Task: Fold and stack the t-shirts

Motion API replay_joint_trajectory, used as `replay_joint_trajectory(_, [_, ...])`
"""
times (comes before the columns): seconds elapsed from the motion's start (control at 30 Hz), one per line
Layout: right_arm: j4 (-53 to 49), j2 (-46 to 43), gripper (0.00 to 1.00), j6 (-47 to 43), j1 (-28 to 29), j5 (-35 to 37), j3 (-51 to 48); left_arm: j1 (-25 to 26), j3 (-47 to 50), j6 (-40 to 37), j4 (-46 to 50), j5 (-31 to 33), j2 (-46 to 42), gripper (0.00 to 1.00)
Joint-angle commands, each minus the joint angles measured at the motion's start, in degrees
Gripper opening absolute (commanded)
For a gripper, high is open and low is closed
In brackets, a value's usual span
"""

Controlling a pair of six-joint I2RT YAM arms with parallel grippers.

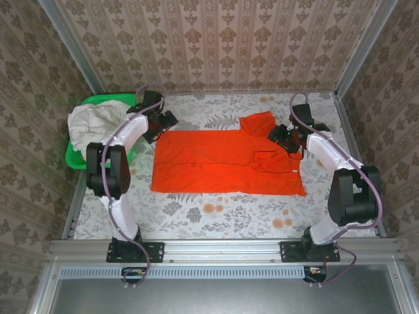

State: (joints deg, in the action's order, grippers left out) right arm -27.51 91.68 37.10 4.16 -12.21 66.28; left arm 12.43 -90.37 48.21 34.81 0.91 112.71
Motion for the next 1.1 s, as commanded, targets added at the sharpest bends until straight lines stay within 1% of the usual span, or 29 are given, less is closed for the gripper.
replay_joint_trajectory(0.0, [0.86, 1.72, 0.54, 0.33, 1.40, 0.69, 0.88, -1.50, -6.68, 1.40, 6.32, 2.65, 5.42, 0.93])
replay_joint_trajectory(0.1, [1.37, 2.48, 0.54, 1.21, 2.31, 0.61, 0.52, -2.38, -12.12, 2.14, 9.95, 3.70, 10.15, 0.87])
replay_joint_trajectory(0.17, [1.72, 2.88, 0.54, 1.38, 2.75, 0.67, 0.26, -2.80, -15.10, 2.07, 11.83, 3.97, 12.98, 0.80])
replay_joint_trajectory(0.3, [1.83, 4.02, 0.54, 1.65, 3.19, 0.68, 0.25, -3.04, -20.21, 1.00, 14.09, 3.36, 17.58, 0.65])
replay_joint_trajectory(0.37, [1.81, 4.55, 0.54, 1.68, 3.43, 0.63, 0.34, -3.02, -23.10, 0.67, 15.86, 2.50, 20.14, 0.61])
replay_joint_trajectory(0.47, [1.58, 5.36, 0.54, 1.57, 3.57, 0.60, 0.45, -2.89, -25.64, 1.08, 17.67, 1.97, 22.63, 0.51])
replay_joint_trajectory(0.57, [1.72, 5.87, 0.55, 1.81, 3.57, 0.77, 0.49, -2.79, -27.22, 1.04, 19.00, 1.17, 24.50, 0.44])
replay_joint_trajectory(0.73, [1.68, 7.80, 0.54, 1.92, 3.57, 0.44, 2.01, -2.87, -27.71, 0.88, 19.38, 0.87, 26.06, 0.40])
replay_joint_trajectory(0.83, [1.08, 9.49, 0.54, 1.07, 3.50, 0.56, 4.54, -2.91, -27.77, 0.74, 19.33, 0.67, 26.34, 0.36])
replay_joint_trajectory(0.9, [0.38, 10.73, 0.54, -0.01, 3.27, 0.97, 7.05, -2.89, -27.51, 0.58, 19.48, 0.66, 26.25, 0.36])
replay_joint_trajectory(0.93, [-0.07, 11.53, 0.54, -0.62, 3.07, 1.44, 8.61, -2.91, -27.37, 0.49, 19.87, 0.67, 26.21, 0.37])
replay_joint_trajectory(1.03, [-0.78, 13.56, 0.54, -2.01, 2.25, 2.49, 12.63, -2.93, -26.29, -0.09, 20.03, 1.36, 25.10, 0.47])
replay_joint_trajectory(1.07, [-0.94, 14.26, 0.54, -2.12, 1.85, 2.45, 13.78, -2.87, -25.62, -0.53, 19.48, 1.76, 24.28, 0.48])
